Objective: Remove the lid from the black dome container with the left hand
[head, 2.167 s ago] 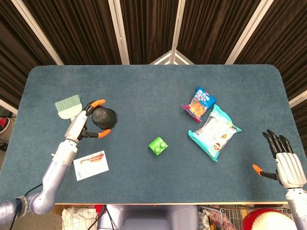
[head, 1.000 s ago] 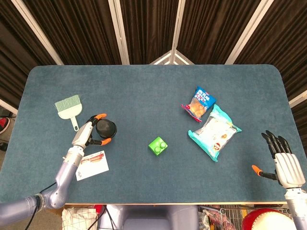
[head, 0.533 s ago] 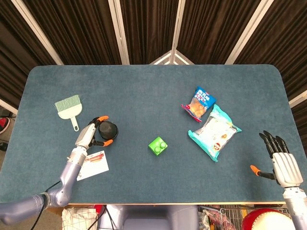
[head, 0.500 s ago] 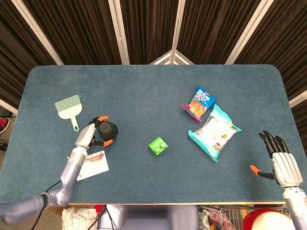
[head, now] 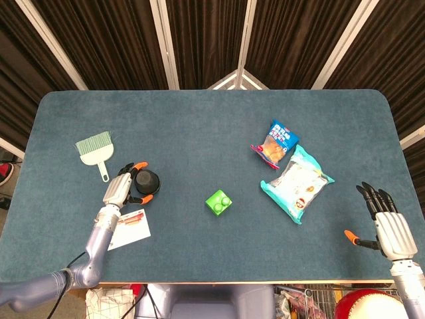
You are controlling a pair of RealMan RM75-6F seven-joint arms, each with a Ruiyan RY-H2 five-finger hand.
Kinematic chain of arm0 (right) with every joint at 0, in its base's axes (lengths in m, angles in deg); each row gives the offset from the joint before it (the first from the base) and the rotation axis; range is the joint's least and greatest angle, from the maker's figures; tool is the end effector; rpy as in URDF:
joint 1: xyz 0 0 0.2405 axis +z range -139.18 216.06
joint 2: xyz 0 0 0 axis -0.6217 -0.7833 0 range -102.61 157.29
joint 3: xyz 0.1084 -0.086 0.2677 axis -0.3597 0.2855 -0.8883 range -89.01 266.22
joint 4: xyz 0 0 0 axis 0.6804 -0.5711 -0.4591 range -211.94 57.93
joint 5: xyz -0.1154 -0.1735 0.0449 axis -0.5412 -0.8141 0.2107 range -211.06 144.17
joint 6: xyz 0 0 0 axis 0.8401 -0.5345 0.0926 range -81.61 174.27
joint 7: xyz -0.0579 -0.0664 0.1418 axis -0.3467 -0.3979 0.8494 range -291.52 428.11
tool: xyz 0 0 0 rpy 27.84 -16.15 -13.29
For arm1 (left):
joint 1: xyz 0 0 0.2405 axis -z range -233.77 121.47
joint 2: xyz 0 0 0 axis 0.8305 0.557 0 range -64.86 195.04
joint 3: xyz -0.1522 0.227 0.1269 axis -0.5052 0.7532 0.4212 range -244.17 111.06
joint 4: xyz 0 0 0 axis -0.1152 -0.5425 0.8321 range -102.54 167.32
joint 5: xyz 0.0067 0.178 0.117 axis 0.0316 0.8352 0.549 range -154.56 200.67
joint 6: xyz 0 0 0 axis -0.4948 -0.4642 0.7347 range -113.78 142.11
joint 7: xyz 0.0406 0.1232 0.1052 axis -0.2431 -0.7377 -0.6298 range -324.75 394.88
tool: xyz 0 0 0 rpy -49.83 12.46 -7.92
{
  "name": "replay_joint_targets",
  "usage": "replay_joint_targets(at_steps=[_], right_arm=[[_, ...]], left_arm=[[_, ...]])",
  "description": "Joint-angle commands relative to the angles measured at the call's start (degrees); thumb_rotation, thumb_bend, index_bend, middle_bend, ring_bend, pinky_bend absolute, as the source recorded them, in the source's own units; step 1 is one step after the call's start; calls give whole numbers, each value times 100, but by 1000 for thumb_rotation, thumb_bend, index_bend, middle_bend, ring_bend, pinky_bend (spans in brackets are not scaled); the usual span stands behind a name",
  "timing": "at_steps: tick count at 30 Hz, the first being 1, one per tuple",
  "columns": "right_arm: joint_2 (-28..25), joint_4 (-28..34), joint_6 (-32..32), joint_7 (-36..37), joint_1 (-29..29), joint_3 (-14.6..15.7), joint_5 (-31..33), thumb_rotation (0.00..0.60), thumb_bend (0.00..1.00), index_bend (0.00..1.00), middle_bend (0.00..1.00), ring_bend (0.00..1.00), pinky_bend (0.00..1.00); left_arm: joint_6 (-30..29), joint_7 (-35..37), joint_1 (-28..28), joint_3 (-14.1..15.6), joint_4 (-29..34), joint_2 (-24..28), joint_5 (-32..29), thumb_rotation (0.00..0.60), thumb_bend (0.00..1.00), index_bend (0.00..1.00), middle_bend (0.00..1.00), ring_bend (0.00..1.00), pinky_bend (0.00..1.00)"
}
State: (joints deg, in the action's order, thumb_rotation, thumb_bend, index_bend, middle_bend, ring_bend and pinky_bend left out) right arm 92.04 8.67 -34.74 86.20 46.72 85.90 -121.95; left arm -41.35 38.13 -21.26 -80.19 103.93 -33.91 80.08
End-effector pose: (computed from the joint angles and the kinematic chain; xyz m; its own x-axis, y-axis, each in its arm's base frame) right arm -0.3615 -0.2303 0.1708 0.2080 -0.0649 0.9760 -0.9760 -0.0800 0.2027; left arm -0.2503 0.3885 -0.0635 -0.0572 0.3111 0.9487 0.9981 0.0407 0.0468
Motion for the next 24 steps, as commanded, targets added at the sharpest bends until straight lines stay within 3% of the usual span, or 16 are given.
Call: replay_joint_targets(at_steps=[1,17,24], right_arm=[[3,-38,-27,39,-12,3,-3,600,209,0,9,106,11],[23,-87,-38,41,-11,5,3,600,208,0,9,106,11],[12,-46,-26,13,4,10,-13,600,208,0,9,106,11]], left_arm=[[59,-7,-8,-1,-30,-19,-9,600,521,158,223,0,0],[338,161,56,-22,-63,-59,224,600,414,120,35,0,0],[172,49,-31,-23,149,63,249,600,415,117,72,0,0]])
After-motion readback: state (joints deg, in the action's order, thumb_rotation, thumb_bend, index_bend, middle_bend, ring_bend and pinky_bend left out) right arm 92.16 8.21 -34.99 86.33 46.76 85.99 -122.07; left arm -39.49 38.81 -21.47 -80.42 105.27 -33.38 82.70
